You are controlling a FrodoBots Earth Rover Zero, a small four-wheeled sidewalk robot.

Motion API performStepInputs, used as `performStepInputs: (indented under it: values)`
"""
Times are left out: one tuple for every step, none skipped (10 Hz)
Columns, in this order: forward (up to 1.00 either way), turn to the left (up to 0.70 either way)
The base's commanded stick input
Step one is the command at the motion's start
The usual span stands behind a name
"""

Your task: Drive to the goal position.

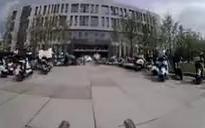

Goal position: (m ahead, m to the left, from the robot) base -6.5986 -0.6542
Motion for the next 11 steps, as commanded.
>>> performStepInputs:
  values:
    - [1.00,0.00]
    - [1.00,0.00]
    - [1.00,0.03]
    - [1.00,0.22]
    - [1.00,0.39]
    - [1.00,0.40]
    - [1.00,0.34]
    - [1.00,0.07]
    - [1.00,0.00]
    - [1.00,0.00]
    - [1.00,0.00]
